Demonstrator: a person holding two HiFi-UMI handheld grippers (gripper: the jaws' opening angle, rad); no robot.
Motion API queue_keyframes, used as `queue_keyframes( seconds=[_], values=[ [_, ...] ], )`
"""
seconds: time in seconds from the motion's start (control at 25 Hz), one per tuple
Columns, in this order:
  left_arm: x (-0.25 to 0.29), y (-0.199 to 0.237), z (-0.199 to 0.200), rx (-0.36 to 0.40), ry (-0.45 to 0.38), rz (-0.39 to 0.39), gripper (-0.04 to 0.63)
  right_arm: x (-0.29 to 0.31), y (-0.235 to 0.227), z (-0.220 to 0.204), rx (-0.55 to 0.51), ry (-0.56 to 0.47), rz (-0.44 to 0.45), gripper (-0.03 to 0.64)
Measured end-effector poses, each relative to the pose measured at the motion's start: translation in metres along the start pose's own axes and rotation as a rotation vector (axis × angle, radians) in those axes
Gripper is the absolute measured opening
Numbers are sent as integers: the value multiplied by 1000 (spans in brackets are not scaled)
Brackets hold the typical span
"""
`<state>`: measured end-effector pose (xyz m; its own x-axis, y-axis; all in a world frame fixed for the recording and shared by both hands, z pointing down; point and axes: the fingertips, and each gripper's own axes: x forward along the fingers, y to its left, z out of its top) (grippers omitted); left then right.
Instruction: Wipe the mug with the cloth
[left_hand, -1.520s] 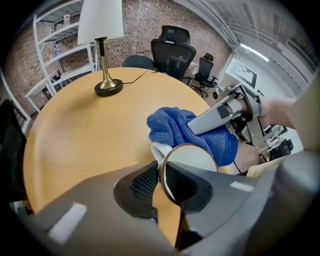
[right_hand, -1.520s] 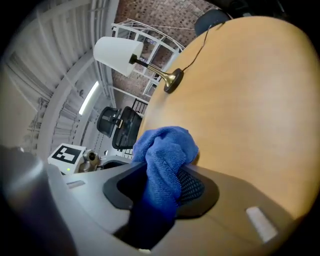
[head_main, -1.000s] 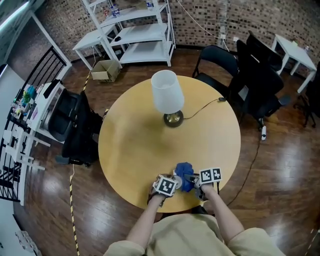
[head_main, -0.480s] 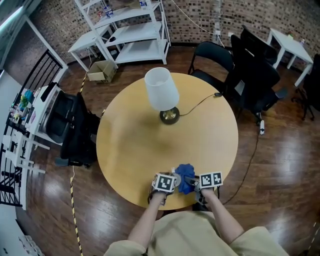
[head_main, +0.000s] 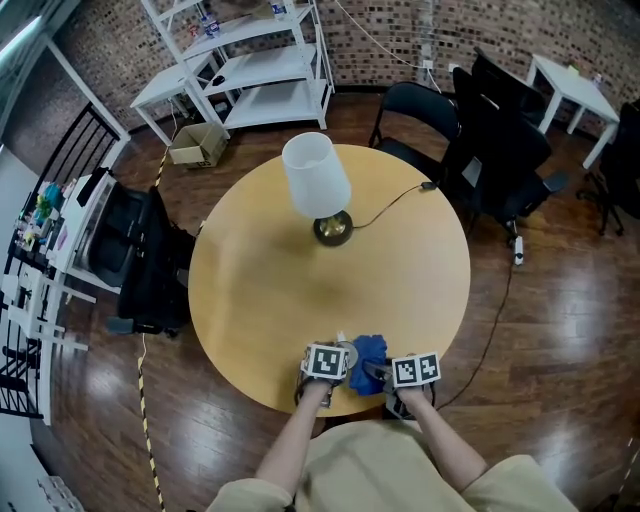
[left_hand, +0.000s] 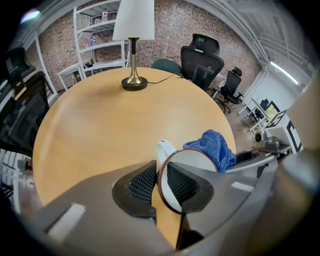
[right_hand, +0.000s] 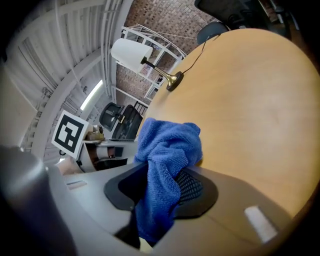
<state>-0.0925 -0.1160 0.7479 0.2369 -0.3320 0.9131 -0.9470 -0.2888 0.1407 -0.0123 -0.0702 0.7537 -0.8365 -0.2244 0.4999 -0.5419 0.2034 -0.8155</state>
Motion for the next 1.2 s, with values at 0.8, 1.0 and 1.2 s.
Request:
queue_keyframes(
  seconds=[0.8,1.0,1.2],
  values=[
    [-7,-5,-2,-72,5,-14,51,31,19,-62,-79,175,10,130],
    [-4,-1,-2,-71,-10,-2,48,42,21,-70,-89,201,12,130],
    [-6,1,-3,-72,-10,17,41,51,23,-74,-77,208,9,130]
  ],
)
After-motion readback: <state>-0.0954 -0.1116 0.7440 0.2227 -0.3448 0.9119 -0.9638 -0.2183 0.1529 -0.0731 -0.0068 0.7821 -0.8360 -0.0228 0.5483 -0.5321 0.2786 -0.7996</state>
